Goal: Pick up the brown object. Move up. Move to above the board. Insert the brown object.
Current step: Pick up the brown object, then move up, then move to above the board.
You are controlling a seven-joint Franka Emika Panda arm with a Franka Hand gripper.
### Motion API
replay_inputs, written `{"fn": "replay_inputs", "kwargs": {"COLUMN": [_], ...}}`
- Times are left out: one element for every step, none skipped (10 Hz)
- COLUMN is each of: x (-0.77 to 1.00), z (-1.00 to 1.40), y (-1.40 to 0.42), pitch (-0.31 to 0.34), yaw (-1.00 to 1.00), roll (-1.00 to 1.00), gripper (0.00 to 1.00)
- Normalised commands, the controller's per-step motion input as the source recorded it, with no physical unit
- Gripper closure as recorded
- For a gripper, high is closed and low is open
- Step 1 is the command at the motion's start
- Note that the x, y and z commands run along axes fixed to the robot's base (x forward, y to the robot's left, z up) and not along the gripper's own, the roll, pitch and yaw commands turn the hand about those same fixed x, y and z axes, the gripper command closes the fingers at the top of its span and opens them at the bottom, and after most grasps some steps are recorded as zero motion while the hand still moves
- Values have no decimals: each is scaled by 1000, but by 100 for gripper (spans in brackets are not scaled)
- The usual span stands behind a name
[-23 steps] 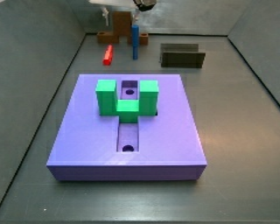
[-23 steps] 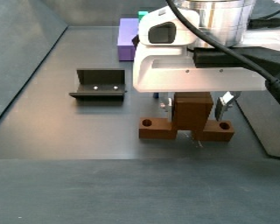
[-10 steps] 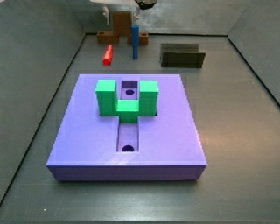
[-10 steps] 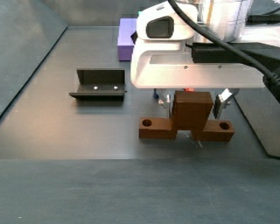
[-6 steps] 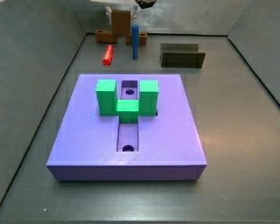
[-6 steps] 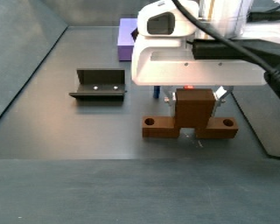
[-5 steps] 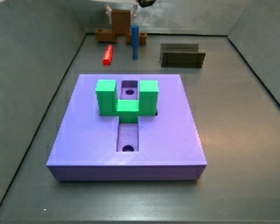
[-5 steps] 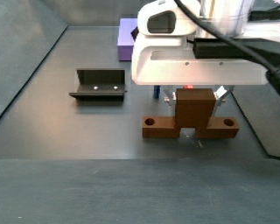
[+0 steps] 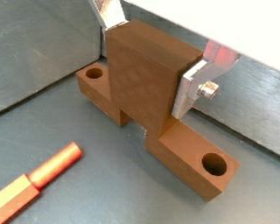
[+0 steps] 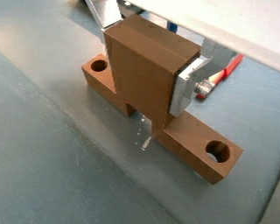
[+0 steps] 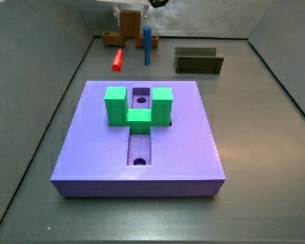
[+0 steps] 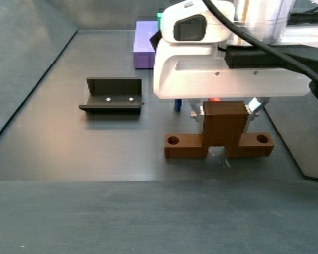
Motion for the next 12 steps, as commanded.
{"fn": "replay_inputs", "kwargs": {"x": [0,0,0,0,0,0,0,0,26,-9,9,0], "z": [0,0,0,0,0,0,0,833,862,611,306,1400], "y": [0,0,0,0,0,0,0,0,72,60,25,0], "pitch": [0,0,0,0,0,0,0,0,-13,41,45,0], "yaw": [0,0,0,0,0,0,0,0,17,3,5,0], "roll": [0,0,0,0,0,0,0,0,14,39,73,0], "gripper": [100,100,100,100,100,100,100,100,100,100,100,100]}}
